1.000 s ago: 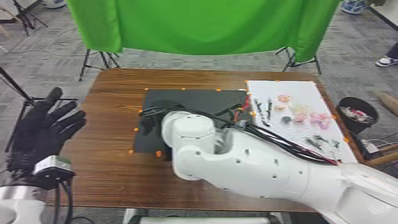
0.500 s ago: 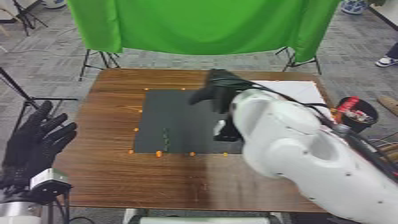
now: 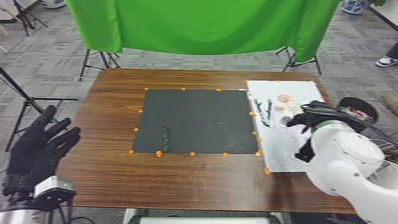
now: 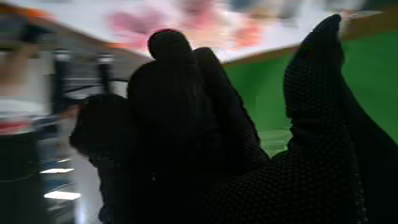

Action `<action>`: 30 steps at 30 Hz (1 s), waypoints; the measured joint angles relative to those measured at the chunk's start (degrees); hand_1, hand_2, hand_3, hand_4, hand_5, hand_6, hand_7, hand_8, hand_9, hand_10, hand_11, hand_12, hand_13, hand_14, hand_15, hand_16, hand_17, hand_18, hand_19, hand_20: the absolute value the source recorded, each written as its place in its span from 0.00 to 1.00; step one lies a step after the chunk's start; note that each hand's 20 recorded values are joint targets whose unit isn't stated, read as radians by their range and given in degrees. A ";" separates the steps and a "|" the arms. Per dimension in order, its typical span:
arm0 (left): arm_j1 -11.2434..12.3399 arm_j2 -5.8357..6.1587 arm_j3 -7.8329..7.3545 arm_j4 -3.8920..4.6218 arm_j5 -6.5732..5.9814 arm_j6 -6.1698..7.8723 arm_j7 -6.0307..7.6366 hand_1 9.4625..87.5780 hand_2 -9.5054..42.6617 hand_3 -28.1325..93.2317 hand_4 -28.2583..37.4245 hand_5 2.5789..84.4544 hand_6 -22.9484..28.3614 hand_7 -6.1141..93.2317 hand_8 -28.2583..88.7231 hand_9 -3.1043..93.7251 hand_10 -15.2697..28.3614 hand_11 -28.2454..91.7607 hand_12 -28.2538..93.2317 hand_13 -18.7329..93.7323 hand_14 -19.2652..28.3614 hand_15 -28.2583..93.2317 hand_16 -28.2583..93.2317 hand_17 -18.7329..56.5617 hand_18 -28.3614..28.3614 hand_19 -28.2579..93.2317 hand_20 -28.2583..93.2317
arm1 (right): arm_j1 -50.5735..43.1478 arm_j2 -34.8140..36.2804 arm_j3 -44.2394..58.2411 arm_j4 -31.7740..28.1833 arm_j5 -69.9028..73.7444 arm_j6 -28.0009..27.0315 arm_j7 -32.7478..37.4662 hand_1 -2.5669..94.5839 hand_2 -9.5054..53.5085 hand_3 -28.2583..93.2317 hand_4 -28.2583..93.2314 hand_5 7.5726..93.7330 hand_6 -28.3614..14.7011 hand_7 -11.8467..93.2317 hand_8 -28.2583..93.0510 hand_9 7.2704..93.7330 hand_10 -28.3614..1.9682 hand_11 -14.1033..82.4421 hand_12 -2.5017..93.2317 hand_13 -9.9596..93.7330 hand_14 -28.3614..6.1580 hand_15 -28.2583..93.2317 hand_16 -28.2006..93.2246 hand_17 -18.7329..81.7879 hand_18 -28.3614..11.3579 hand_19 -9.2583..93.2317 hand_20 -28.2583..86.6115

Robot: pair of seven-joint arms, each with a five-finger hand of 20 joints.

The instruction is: Arrange flowers

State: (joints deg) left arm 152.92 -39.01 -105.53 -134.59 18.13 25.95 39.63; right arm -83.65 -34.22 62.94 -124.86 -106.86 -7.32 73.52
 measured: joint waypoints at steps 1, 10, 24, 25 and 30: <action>0.00 0.00 0.05 0.00 0.03 0.00 0.00 0.26 0.32 0.75 0.12 0.35 0.57 0.14 0.18 0.31 0.77 0.43 0.32 0.33 0.96 0.66 0.14 0.16 1.00 0.68 0.21 | -1.15 0.14 1.31 0.21 0.29 -0.46 1.14 0.38 0.15 0.80 0.08 0.63 0.20 0.18 0.18 0.78 0.16 0.54 0.22 0.87 0.46 0.81 0.34 0.87 0.48 1.00 0.34; -0.49 -0.01 0.59 0.16 0.14 0.00 0.12 0.26 0.32 0.75 0.12 0.35 0.57 0.14 0.18 0.31 0.77 0.43 0.32 0.33 0.96 0.66 0.14 0.16 1.00 0.68 0.21 | -3.67 1.21 5.06 5.26 6.22 -4.01 4.68 0.43 0.14 0.77 0.09 0.64 0.10 0.19 0.17 0.79 0.00 0.53 0.19 0.84 0.34 0.82 0.29 0.87 0.46 1.00 0.29; -2.40 0.00 1.56 0.72 0.99 -0.21 -0.40 0.26 0.32 0.75 0.12 0.35 0.57 0.14 0.18 0.31 0.77 0.43 0.32 0.33 0.96 0.66 0.14 0.16 1.00 0.68 0.21 | -2.46 2.95 4.90 9.62 10.11 -4.13 6.09 0.47 0.11 0.78 0.09 0.62 0.06 0.19 0.17 0.76 0.00 0.54 0.22 0.81 0.24 0.85 0.26 0.83 0.39 1.00 0.29; -2.40 0.00 1.56 0.73 1.00 -0.21 -0.41 0.26 0.32 0.75 0.12 0.35 0.57 0.14 0.18 0.31 0.77 0.43 0.32 0.33 0.96 0.66 0.14 0.16 1.00 0.68 0.21 | -2.39 2.95 4.98 9.82 10.85 -4.13 6.10 0.47 0.11 0.78 0.09 0.61 0.06 0.19 0.17 0.75 0.00 0.55 0.22 0.81 0.23 0.85 0.27 0.82 0.38 1.00 0.29; -2.44 -0.35 1.59 0.75 1.29 -0.29 -0.79 0.26 0.32 0.75 0.12 0.35 0.57 0.14 0.18 0.31 0.77 0.43 0.32 0.33 0.96 0.66 0.14 0.16 1.00 0.68 0.21 | -1.79 2.74 4.79 10.91 13.31 -4.19 6.15 0.49 0.11 0.78 0.09 0.63 0.07 0.19 0.17 0.74 0.00 0.55 0.21 0.81 0.25 0.85 0.27 0.82 0.38 1.00 0.30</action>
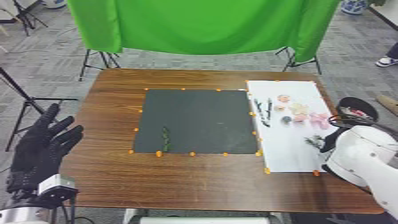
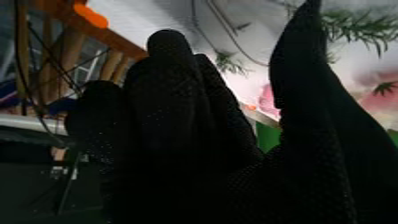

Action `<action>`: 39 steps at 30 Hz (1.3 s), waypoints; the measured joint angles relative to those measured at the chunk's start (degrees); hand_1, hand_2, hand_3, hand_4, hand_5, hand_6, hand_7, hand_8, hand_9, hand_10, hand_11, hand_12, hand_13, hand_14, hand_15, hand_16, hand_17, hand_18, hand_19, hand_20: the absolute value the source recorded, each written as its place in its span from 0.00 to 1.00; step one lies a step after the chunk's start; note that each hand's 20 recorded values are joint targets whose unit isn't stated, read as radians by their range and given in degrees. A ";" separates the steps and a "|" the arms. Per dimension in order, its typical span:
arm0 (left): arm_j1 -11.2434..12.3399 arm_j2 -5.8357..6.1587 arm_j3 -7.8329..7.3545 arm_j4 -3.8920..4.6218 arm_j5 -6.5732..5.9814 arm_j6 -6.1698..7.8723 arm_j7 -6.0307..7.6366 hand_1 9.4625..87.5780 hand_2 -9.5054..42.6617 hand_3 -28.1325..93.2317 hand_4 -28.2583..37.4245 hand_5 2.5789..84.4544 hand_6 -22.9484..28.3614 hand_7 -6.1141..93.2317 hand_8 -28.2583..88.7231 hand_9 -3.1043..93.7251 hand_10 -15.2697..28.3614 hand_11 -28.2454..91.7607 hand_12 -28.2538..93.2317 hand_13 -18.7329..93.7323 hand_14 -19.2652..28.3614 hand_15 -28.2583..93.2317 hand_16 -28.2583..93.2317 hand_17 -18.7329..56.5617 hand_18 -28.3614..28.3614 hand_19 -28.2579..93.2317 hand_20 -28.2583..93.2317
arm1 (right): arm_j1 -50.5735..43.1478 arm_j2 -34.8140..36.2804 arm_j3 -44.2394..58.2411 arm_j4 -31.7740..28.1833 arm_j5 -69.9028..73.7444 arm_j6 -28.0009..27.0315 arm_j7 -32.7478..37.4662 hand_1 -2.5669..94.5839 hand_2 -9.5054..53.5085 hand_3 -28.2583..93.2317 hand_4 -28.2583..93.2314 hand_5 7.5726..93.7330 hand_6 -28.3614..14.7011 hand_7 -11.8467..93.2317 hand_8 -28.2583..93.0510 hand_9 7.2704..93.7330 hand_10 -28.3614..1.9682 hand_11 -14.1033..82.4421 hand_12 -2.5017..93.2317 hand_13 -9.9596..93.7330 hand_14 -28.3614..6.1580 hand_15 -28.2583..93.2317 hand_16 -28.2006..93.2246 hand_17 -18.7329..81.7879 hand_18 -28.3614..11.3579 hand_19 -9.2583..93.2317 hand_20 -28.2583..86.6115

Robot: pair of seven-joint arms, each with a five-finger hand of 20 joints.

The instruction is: Arrange flowers

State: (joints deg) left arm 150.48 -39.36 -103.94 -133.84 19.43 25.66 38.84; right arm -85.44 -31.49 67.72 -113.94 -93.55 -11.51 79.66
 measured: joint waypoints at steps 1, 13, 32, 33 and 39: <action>-0.01 -0.06 0.07 0.03 0.02 -0.03 -0.01 0.26 0.32 0.75 0.12 0.35 0.57 0.14 0.18 0.31 0.77 0.43 0.32 0.33 0.96 0.66 0.14 0.16 1.00 0.68 0.21 | 0.18 -0.06 -0.11 0.23 0.29 0.02 0.01 0.50 0.11 0.78 0.09 0.64 0.08 0.19 0.17 0.74 0.00 0.55 0.21 0.81 0.26 0.85 0.27 0.82 0.38 1.00 0.30; -0.22 -3.65 0.21 0.05 1.41 -0.43 -2.50 0.26 0.32 0.75 0.12 0.35 0.57 0.14 0.18 0.31 0.77 0.43 0.32 0.33 0.96 0.66 0.14 0.16 1.00 0.68 0.21 | 0.13 -0.39 0.16 1.09 1.45 1.15 -0.56 0.55 0.10 0.80 0.06 0.71 0.34 0.19 0.17 0.78 0.15 0.40 0.18 0.83 0.38 0.79 0.30 0.83 0.48 1.00 0.20; 0.84 -1.61 0.32 -0.02 -0.66 -0.21 -0.59 0.26 0.32 0.75 0.12 0.35 0.57 0.14 0.18 0.31 0.77 0.43 0.32 0.33 0.96 0.66 0.14 0.16 1.00 0.68 0.21 | 0.78 1.48 -6.82 1.07 -7.24 14.77 -4.42 0.69 0.07 0.78 0.00 0.91 0.43 0.23 0.37 0.99 0.42 0.43 0.19 0.95 0.56 0.73 0.34 0.86 0.48 1.00 0.37; 0.95 -1.56 0.32 -0.04 -0.89 -0.14 -0.17 0.26 0.32 0.75 0.12 0.35 0.57 0.14 0.18 0.31 0.77 0.43 0.32 0.33 0.96 0.66 0.14 0.16 1.00 0.68 0.21 | 0.88 1.67 -7.12 1.07 -7.95 15.19 -4.54 0.69 0.07 0.78 0.00 0.91 0.44 0.23 0.37 1.00 0.43 0.45 0.19 0.96 0.57 0.72 0.34 0.87 0.48 1.00 0.38; 1.91 -0.15 0.29 -0.07 -2.02 0.31 1.73 0.26 0.32 0.75 0.12 0.35 0.57 0.14 0.18 0.31 0.76 0.43 0.32 0.33 0.96 0.66 0.14 0.16 1.00 0.68 0.21 | 3.51 3.06 -10.06 0.88 -12.50 15.68 -5.04 0.68 0.05 0.79 0.00 0.93 0.48 0.24 0.37 1.00 0.51 0.49 0.19 1.00 0.64 0.70 0.36 0.90 0.50 1.00 0.39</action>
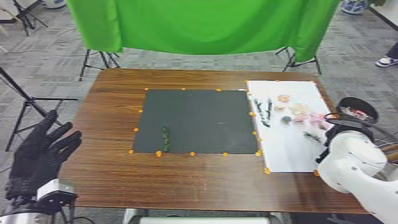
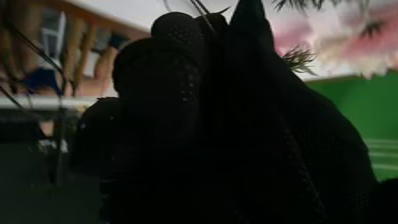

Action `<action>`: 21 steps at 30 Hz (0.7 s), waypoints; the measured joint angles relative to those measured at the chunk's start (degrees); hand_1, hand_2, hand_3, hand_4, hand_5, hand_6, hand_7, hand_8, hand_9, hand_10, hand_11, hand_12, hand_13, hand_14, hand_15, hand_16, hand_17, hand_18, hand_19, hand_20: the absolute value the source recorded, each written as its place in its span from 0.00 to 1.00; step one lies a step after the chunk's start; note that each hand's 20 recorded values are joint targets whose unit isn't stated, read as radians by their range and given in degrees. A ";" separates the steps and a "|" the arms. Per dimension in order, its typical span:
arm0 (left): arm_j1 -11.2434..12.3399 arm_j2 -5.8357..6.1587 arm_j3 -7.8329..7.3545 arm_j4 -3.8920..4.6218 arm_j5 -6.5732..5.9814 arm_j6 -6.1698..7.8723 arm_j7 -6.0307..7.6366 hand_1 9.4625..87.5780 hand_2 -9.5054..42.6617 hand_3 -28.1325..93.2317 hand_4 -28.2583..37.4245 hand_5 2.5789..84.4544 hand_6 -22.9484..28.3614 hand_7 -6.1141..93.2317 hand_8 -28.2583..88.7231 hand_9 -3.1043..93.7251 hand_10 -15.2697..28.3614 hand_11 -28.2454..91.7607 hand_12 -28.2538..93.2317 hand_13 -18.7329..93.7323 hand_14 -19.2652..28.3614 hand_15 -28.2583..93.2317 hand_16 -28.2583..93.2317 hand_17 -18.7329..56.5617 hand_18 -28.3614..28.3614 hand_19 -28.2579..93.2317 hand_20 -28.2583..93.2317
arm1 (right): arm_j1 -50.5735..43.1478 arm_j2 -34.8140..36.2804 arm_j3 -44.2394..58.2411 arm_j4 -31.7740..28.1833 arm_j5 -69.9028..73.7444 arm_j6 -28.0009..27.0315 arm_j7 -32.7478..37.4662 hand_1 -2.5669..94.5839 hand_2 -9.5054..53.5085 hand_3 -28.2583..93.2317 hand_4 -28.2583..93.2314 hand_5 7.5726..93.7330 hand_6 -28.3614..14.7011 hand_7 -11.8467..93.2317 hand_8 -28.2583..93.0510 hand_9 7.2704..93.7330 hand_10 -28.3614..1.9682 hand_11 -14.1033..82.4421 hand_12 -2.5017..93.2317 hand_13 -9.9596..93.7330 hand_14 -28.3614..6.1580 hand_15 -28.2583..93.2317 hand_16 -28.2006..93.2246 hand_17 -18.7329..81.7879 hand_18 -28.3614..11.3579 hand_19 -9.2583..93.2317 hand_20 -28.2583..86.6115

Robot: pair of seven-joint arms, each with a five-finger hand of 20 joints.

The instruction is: Arrange flowers

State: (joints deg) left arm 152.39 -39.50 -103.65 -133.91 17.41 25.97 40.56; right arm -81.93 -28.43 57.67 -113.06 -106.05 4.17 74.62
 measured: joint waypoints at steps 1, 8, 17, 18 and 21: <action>0.19 0.26 -0.06 -0.02 -0.24 0.08 0.24 0.26 0.32 0.75 0.12 0.35 0.57 0.14 0.18 0.31 0.76 0.43 0.32 0.33 0.96 0.66 0.14 0.16 1.00 0.68 0.21 | 0.74 0.12 -0.39 -0.11 -0.24 0.03 -0.11 0.68 0.04 0.79 0.00 0.93 0.48 0.23 0.37 1.00 0.51 0.50 0.18 1.00 0.65 0.70 0.35 0.91 0.51 1.00 0.38; 1.36 1.62 -0.93 -0.09 -1.44 0.32 1.75 0.26 0.32 0.75 0.12 0.35 0.57 0.14 0.18 0.31 0.77 0.43 0.32 0.33 0.96 0.66 0.14 0.15 1.00 0.68 0.21 | 5.98 0.16 -1.70 -2.22 -0.74 0.03 -1.46 0.67 0.03 0.80 0.00 0.93 0.50 0.24 0.37 1.00 0.56 0.51 0.18 1.00 0.68 0.71 0.35 0.92 0.52 1.00 0.37; 3.42 1.91 -3.60 -0.65 -1.67 0.61 2.15 0.26 0.32 0.75 0.12 0.35 0.57 0.14 0.18 0.31 0.77 0.43 0.32 0.33 0.96 0.66 0.14 0.15 1.00 0.68 0.21 | 15.72 -2.41 -8.63 -5.93 -1.70 -0.69 -3.86 0.66 0.03 0.81 0.00 0.93 0.51 0.24 0.37 1.00 0.58 0.51 0.18 1.00 0.69 0.70 0.35 0.92 0.52 1.00 0.37; 3.52 1.91 -3.71 -0.68 -1.66 0.62 2.11 0.26 0.32 0.75 0.12 0.35 0.57 0.14 0.18 0.31 0.77 0.43 0.32 0.33 0.96 0.66 0.14 0.15 1.00 0.68 0.21 | 17.55 -3.31 -10.28 -5.85 -1.60 -0.90 -4.10 0.66 0.03 0.81 0.00 0.93 0.51 0.24 0.37 1.00 0.58 0.51 0.18 1.00 0.69 0.70 0.35 0.92 0.52 1.00 0.37; 3.52 1.84 -3.85 -0.78 -1.54 0.67 1.86 0.26 0.32 0.75 0.12 0.35 0.57 0.14 0.18 0.31 0.77 0.43 0.32 0.33 0.96 0.66 0.14 0.15 1.00 0.68 0.21 | 23.45 -7.02 -15.47 -4.77 -0.70 -1.56 -4.95 0.66 0.02 0.82 0.00 0.93 0.51 0.23 0.37 1.00 0.58 0.51 0.18 1.00 0.69 0.70 0.35 0.92 0.52 1.00 0.37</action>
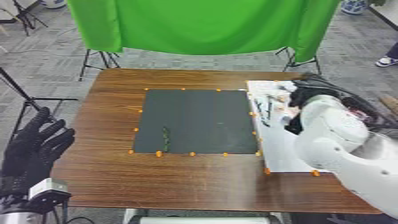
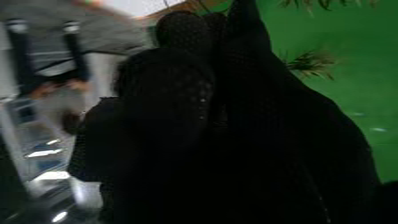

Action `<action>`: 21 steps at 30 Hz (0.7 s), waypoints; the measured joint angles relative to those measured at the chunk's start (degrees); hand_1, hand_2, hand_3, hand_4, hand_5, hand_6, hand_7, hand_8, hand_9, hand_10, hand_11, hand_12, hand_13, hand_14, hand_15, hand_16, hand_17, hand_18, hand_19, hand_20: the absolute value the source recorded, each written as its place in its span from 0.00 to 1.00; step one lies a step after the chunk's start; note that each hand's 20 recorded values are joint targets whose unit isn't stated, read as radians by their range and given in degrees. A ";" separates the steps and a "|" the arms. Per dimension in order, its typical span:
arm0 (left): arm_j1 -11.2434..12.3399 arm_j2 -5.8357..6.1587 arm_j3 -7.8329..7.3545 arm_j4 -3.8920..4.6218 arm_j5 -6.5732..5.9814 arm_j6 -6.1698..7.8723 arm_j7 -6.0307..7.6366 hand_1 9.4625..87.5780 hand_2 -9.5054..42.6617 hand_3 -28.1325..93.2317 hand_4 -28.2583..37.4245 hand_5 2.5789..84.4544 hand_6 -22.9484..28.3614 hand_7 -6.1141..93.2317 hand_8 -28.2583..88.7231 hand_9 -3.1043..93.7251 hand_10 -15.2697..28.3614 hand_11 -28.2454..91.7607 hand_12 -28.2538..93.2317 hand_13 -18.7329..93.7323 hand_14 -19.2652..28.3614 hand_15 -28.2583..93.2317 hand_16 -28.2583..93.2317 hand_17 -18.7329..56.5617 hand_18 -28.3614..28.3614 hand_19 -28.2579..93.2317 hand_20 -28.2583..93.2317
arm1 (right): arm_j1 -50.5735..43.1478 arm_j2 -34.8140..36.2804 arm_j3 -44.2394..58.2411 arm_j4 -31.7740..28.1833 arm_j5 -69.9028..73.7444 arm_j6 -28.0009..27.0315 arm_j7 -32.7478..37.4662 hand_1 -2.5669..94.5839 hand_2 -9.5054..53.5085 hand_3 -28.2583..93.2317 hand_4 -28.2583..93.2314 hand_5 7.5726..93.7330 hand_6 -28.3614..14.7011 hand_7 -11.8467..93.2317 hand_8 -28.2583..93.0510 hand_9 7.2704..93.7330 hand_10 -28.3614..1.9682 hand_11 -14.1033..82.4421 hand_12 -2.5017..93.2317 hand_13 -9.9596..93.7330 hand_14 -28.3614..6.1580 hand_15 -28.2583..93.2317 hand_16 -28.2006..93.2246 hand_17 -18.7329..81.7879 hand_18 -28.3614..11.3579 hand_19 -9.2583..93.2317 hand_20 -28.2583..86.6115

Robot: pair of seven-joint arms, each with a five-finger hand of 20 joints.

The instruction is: Arrange flowers

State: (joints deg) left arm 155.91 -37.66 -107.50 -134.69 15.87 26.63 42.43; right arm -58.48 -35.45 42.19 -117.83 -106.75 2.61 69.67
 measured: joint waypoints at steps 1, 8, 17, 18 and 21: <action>-0.03 0.00 0.00 -0.01 0.01 0.02 -0.05 0.27 0.32 0.75 0.12 0.35 0.57 0.14 0.18 0.31 0.77 0.43 0.32 0.33 0.96 0.66 0.14 0.15 1.00 0.68 0.21 | 1.86 -1.59 -1.46 0.68 0.46 -0.24 -0.31 0.66 0.02 0.82 0.00 0.93 0.51 0.23 0.37 1.00 0.58 0.51 0.18 1.00 0.69 0.70 0.35 0.92 0.52 1.00 0.37; -2.19 -1.25 0.20 -0.02 2.43 -0.01 -4.33 0.26 0.32 0.75 0.12 0.35 0.57 0.14 0.18 0.31 0.77 0.43 0.32 0.33 0.96 0.66 0.14 0.15 1.00 0.68 0.21 | 10.31 -13.06 -7.36 5.80 2.85 -1.84 -1.85 0.66 0.02 0.82 0.00 0.93 0.51 0.23 0.38 1.00 0.58 0.52 0.18 1.00 0.69 0.71 0.35 0.92 0.51 1.00 0.37; -7.70 -6.20 0.26 0.12 8.97 -1.77 -14.41 0.26 0.32 0.75 0.12 0.35 0.57 0.14 0.18 0.31 0.77 0.43 0.32 0.33 0.96 0.66 0.14 0.15 1.00 0.68 0.21 | 11.65 -24.53 -12.42 10.67 3.67 -3.86 -1.95 0.66 0.02 0.82 0.00 0.93 0.51 0.23 0.38 1.00 0.59 0.51 0.18 1.00 0.69 0.70 0.35 0.92 0.51 1.00 0.37; -8.41 -6.80 0.27 0.22 9.49 -2.18 -15.43 0.26 0.32 0.75 0.12 0.35 0.57 0.14 0.18 0.31 0.77 0.43 0.32 0.33 0.96 0.66 0.14 0.15 1.00 0.68 0.21 | 11.49 -25.50 -13.14 11.29 3.81 -3.97 -1.84 0.66 0.02 0.82 0.00 0.93 0.51 0.23 0.38 1.00 0.59 0.51 0.18 1.00 0.69 0.70 0.35 0.92 0.51 1.00 0.37; -10.78 -7.89 0.70 0.72 10.23 -3.28 -18.04 0.26 0.32 0.75 0.12 0.35 0.57 0.14 0.18 0.31 0.77 0.43 0.32 0.33 0.96 0.66 0.14 0.15 1.00 0.68 0.21 | 10.82 -27.70 -15.27 12.60 4.43 -4.21 -1.28 0.66 0.03 0.82 0.00 0.93 0.51 0.23 0.38 1.00 0.59 0.51 0.18 1.00 0.69 0.70 0.35 0.92 0.51 1.00 0.37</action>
State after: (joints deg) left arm 145.13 -45.55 -106.80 -133.97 26.10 23.35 24.39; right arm -47.66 -63.15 26.93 -105.23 -102.32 -1.60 68.38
